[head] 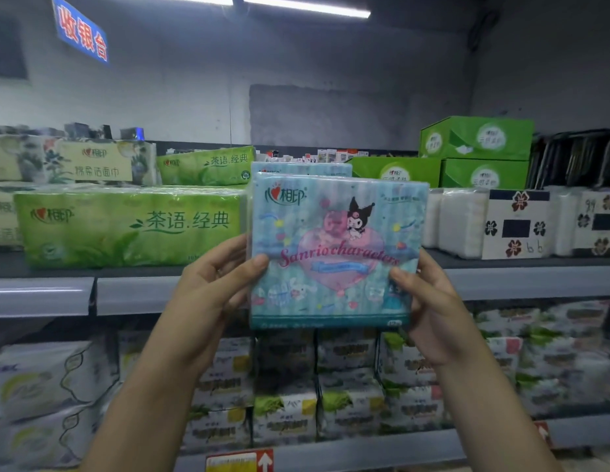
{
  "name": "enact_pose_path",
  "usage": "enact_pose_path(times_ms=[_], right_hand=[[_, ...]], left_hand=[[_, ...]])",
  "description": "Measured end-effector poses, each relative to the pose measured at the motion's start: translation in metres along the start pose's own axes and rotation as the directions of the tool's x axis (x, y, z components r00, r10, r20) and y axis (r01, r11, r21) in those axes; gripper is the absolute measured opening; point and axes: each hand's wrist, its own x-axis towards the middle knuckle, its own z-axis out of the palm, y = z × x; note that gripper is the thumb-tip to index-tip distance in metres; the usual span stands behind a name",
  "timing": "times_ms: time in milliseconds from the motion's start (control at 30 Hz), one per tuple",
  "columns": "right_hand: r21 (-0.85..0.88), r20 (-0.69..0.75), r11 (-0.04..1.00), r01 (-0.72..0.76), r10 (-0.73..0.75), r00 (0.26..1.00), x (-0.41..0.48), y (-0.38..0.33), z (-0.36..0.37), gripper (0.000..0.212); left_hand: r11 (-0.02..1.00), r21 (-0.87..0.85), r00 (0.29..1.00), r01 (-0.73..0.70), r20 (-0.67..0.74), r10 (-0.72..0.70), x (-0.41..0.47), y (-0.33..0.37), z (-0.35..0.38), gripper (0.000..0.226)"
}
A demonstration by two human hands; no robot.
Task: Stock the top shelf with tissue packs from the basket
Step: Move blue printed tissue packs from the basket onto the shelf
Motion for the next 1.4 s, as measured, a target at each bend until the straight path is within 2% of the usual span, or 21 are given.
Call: enact_pose_path(times_ms=[200, 333, 467, 567, 767, 900, 1000, 1200, 1300, 1400], right_hand=[[-0.067, 0.028, 0.998, 0.000, 0.002, 1.000, 0.021, -0.009, -0.002, 0.087], [-0.127, 0.065, 0.992, 0.026, -0.018, 0.998, 0.038, -0.019, -0.001, 0.091], [-0.131, 0.071, 0.991, 0.035, -0.026, 0.997, 0.053, -0.021, 0.000, 0.098], [-0.130, 0.075, 0.991, 0.037, -0.027, 0.997, 0.060, -0.019, -0.001, 0.095], [-0.148, 0.090, 0.988, 0.039, -0.026, 0.996, 0.076, -0.018, -0.003, 0.086], [-0.214, 0.072, 0.974, 0.078, -0.064, 0.995, 0.089, -0.015, -0.001, 0.063], [-0.215, 0.071, 0.972, 0.091, -0.078, 0.994, 0.097, -0.011, -0.002, 0.055], [-0.259, 0.068, 0.962, 0.087, -0.071, 0.995, 0.111, -0.008, -0.005, 0.055], [-0.282, 0.073, 0.955, 0.091, -0.073, 0.995, 0.115, -0.005, -0.007, 0.038], [-0.314, 0.070, 0.945, 0.089, -0.071, 0.995, 0.118, -0.001, -0.010, 0.033]], left_hand=[[0.997, 0.063, 0.999, -0.050, -0.003, 0.050, 0.019, 0.010, -0.003, 0.076], [0.987, 0.135, 0.995, -0.083, 0.060, 0.075, 0.032, 0.023, -0.004, 0.074], [0.975, 0.177, 0.988, -0.134, 0.094, 0.119, 0.039, 0.029, 0.001, 0.034], [0.962, 0.229, 0.989, -0.145, 0.067, 0.133, 0.046, 0.028, 0.003, 0.020], [0.937, 0.301, 0.980, -0.176, -0.034, 0.195, 0.063, 0.027, 0.004, 0.023], [0.904, 0.389, 0.960, -0.176, -0.137, 0.246, 0.076, 0.022, 0.002, 0.020], [0.882, 0.437, 0.945, -0.178, -0.175, 0.277, 0.083, 0.020, 0.004, 0.023], [0.729, 0.665, 0.908, -0.160, -0.192, 0.373, 0.097, 0.023, 0.003, 0.012], [0.565, 0.813, 0.874, -0.140, -0.168, 0.457, 0.098, 0.019, 0.005, 0.015], [0.407, 0.901, 0.829, -0.152, -0.107, 0.548, 0.103, 0.010, 0.000, 0.018]])
